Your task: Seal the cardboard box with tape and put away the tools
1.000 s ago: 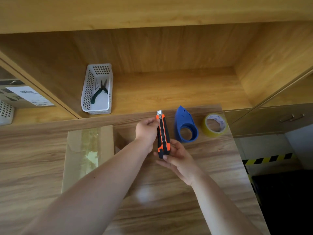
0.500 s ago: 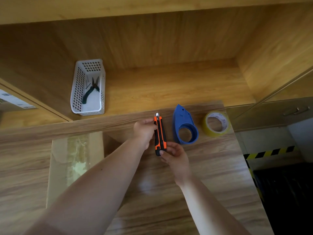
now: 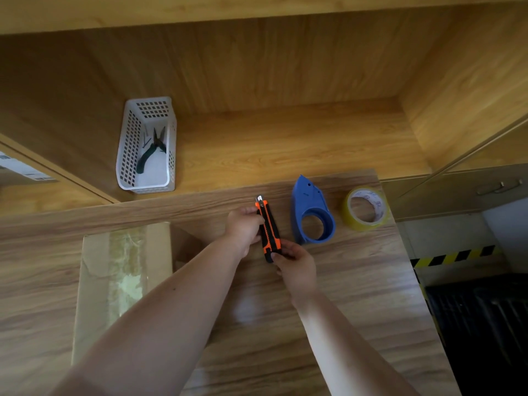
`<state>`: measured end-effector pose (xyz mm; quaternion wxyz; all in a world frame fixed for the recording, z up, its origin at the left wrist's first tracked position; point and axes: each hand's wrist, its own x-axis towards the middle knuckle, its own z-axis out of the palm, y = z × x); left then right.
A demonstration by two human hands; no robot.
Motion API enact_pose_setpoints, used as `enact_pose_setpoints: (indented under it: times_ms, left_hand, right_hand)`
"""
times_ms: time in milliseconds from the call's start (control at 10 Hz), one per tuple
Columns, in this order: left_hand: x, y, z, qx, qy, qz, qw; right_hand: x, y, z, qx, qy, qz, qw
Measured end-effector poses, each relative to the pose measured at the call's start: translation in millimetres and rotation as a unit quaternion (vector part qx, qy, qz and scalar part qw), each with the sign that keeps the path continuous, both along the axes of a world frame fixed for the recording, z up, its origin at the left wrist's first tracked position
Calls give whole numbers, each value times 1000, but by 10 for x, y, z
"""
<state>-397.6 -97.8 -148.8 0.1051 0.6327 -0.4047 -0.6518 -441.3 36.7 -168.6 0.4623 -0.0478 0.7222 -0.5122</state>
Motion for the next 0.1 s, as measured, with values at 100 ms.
enact_pose_setpoints:
  times_ms: [100]
  left_hand:
    - [6, -18, 31, -8, -12, -6, 1000]
  right_hand:
    - [-22, -13, 3, 26, 29, 17, 999]
